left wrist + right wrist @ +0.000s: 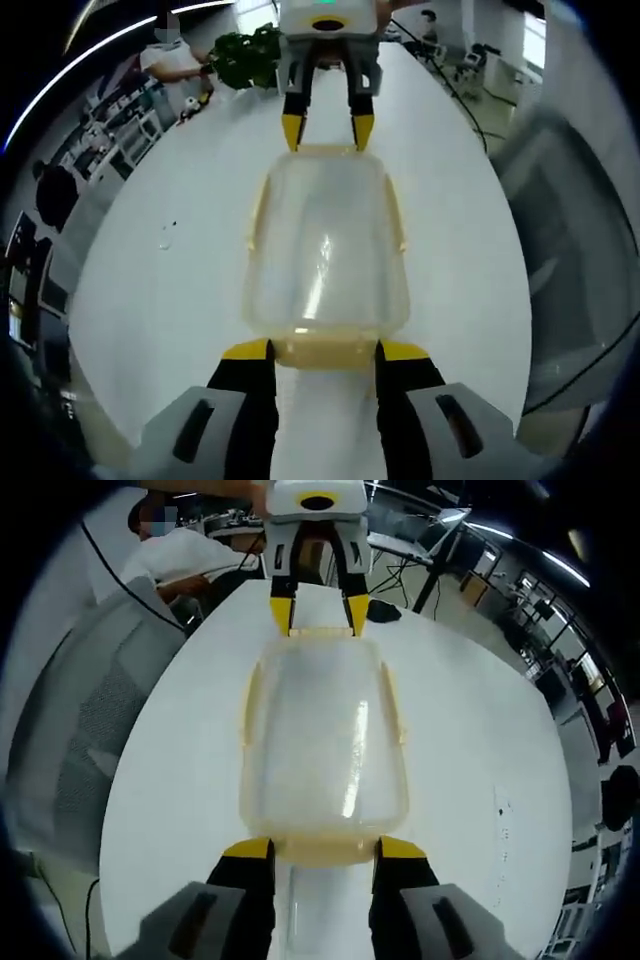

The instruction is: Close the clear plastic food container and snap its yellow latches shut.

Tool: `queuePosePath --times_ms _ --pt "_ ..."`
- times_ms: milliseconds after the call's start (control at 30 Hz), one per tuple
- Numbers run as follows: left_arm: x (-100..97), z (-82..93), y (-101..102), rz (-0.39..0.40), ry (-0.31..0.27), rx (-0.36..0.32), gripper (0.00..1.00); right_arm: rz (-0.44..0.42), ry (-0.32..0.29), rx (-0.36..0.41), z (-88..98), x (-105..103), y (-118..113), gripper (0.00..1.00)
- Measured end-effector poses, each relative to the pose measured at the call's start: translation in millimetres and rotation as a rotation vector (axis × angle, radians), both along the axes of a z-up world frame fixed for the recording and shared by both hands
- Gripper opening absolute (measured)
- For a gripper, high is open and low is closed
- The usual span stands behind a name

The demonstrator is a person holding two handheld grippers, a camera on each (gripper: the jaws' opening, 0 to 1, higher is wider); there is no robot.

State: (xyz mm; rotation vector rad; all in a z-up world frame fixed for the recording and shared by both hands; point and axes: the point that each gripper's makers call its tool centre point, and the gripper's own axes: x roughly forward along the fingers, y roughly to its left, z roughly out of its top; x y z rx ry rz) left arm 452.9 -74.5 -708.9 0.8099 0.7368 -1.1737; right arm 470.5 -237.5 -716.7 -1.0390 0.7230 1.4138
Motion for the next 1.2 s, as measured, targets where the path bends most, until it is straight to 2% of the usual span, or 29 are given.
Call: queuePosePath --times_ms 300,833,1200 --pt "-1.5 1.1 -29.8 -0.001 0.012 -0.013 0.36 0.016 -0.001 -0.009 1.8 -0.4 -26.7 0.34" --pt "13.5 6.3 -57.3 -0.006 -0.015 -0.013 0.36 0.006 -0.004 -0.009 5.7 13.4 -54.4 0.34" --pt "23.9 2.4 -83.6 -0.024 -0.002 -0.019 0.36 -0.012 0.006 -0.010 0.9 20.4 -81.1 0.34"
